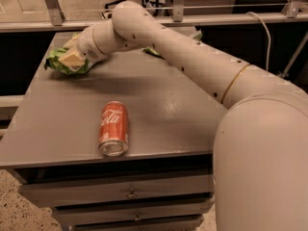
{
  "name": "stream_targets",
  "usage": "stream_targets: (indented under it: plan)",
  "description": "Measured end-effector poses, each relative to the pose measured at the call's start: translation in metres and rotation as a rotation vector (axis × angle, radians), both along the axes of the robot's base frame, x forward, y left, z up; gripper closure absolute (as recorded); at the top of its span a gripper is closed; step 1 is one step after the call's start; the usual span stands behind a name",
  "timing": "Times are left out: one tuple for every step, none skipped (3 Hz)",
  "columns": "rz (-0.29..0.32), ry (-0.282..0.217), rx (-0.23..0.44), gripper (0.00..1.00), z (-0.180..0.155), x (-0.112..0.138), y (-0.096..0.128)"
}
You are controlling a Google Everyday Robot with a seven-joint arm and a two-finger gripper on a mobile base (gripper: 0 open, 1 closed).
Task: Pick green rice chip bag
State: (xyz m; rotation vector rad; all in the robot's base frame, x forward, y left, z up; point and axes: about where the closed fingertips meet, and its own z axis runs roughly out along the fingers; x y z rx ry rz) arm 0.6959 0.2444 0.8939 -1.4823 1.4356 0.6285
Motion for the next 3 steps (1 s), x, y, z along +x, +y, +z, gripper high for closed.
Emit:
stream_targets:
  plan:
    - [0.016,-0.057,0.049,1.00,0.032,-0.005,-0.006]
    - [0.036,-0.129,0.094,1.00,0.064,-0.009,-0.029]
    - [0.044,-0.142,0.141,1.00,0.088,-0.011,-0.065]
